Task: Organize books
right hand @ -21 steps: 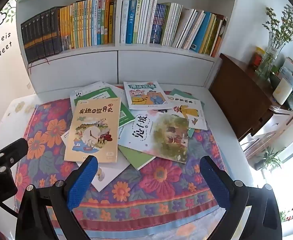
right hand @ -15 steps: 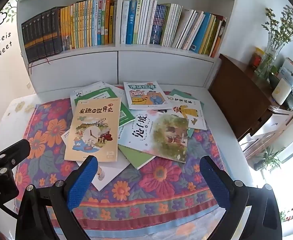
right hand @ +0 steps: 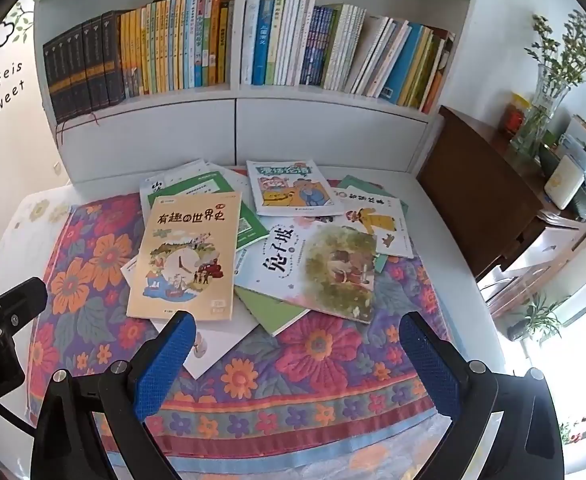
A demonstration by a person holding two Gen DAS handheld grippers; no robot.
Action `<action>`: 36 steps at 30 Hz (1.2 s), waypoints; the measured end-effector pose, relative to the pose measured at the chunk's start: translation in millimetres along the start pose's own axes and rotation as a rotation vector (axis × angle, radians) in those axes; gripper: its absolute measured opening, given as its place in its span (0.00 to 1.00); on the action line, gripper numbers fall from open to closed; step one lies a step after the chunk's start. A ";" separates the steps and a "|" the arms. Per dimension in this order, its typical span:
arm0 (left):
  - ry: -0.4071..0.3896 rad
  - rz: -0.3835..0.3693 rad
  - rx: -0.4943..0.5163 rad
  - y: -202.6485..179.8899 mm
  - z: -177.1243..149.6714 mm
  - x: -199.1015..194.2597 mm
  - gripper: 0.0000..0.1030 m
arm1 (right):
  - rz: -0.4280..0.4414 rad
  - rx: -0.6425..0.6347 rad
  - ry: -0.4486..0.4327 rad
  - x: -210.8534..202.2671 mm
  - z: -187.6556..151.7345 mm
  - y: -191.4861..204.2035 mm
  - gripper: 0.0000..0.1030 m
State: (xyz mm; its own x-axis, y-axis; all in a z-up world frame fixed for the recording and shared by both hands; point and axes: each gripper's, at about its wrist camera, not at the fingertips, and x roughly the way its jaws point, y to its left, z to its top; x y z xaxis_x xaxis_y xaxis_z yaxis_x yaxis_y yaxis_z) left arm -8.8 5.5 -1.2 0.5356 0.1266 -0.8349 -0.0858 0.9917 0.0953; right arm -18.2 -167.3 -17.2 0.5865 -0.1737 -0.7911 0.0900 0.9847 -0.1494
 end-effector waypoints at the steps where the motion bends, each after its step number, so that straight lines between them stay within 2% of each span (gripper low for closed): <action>1: 0.007 0.023 0.003 0.7 -2.1 2.9 0.98 | 0.003 -0.008 0.003 1.4 -0.1 2.6 0.98; 4: 0.034 0.076 0.004 3.4 -9.5 13.1 0.98 | 0.007 -0.030 0.012 7.5 -2.7 10.6 0.98; 11: 0.080 0.092 0.030 -9.0 -20.2 34.3 0.98 | -0.031 -0.062 0.066 29.4 -13.3 10.3 0.98; 17: 0.090 -0.018 0.115 -60.6 -17.7 45.0 0.98 | -0.111 -0.008 0.105 42.7 -22.5 -24.0 0.98; 25: 0.085 -0.171 0.290 -157.8 -22.5 44.1 0.98 | -0.252 0.171 0.172 44.4 -54.0 -112.1 0.98; 31: 0.079 -0.228 0.395 -208.4 -33.2 34.4 0.98 | -0.321 0.295 0.224 43.4 -81.4 -165.0 0.98; 36: 0.084 -0.242 0.433 -226.7 -39.1 31.9 0.98 | -0.342 0.347 0.248 41.3 -97.4 -188.6 0.98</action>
State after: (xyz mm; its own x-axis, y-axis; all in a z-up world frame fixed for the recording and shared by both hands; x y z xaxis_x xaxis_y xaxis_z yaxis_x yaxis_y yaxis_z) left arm -5.1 -216.1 -70.6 0.4259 -0.0930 -0.9000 0.3984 0.9124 0.0943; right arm -89.4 -361.8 -79.5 0.2736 -0.4423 -0.8541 0.5274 0.8116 -0.2514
